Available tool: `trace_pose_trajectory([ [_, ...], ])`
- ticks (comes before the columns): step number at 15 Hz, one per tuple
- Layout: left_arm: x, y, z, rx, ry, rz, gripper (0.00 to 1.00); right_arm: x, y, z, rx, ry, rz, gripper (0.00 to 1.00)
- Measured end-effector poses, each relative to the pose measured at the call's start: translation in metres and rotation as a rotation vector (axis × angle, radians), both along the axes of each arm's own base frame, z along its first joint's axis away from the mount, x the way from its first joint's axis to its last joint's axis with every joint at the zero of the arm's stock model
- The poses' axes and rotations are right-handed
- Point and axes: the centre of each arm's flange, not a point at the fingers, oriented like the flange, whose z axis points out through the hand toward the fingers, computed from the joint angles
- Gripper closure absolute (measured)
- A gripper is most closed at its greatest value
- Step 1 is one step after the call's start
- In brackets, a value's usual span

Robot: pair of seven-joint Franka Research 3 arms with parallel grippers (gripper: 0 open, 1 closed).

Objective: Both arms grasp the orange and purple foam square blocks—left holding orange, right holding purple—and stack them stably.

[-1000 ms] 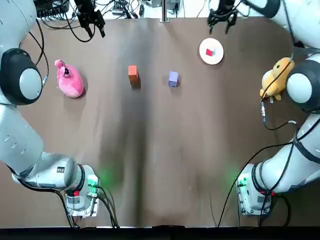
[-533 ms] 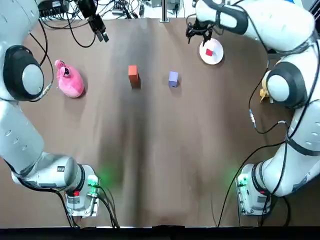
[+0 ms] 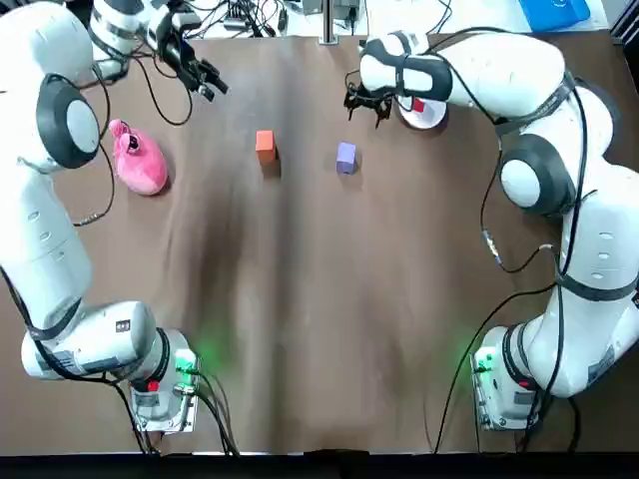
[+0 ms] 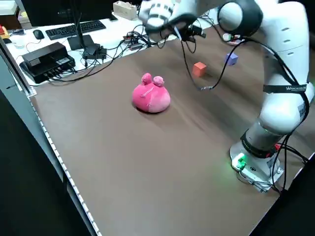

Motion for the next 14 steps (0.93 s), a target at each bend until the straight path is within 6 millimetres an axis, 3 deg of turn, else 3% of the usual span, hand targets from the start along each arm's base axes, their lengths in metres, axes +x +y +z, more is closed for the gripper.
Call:
trace_pose_trajectory([
  [4,-0.001,-0.006,-0.036,-0.149,-0.028,0.010,0.00,-0.012,0.019,-0.009,-0.004,0.005,-0.038,0.00],
  [9,-0.013,-0.014,-0.079,-0.319,-0.161,0.064,0.00,-0.017,0.026,-0.012,-0.034,0.050,-0.326,0.00],
  [10,-0.017,-0.019,-0.100,-0.364,-0.242,0.094,0.00,-0.022,0.032,-0.012,-0.047,0.067,-0.419,0.00],
  [14,-0.026,-0.021,-0.135,-0.392,-0.369,0.128,0.00,-0.042,0.055,-0.017,-0.080,0.099,-0.552,0.00],
])
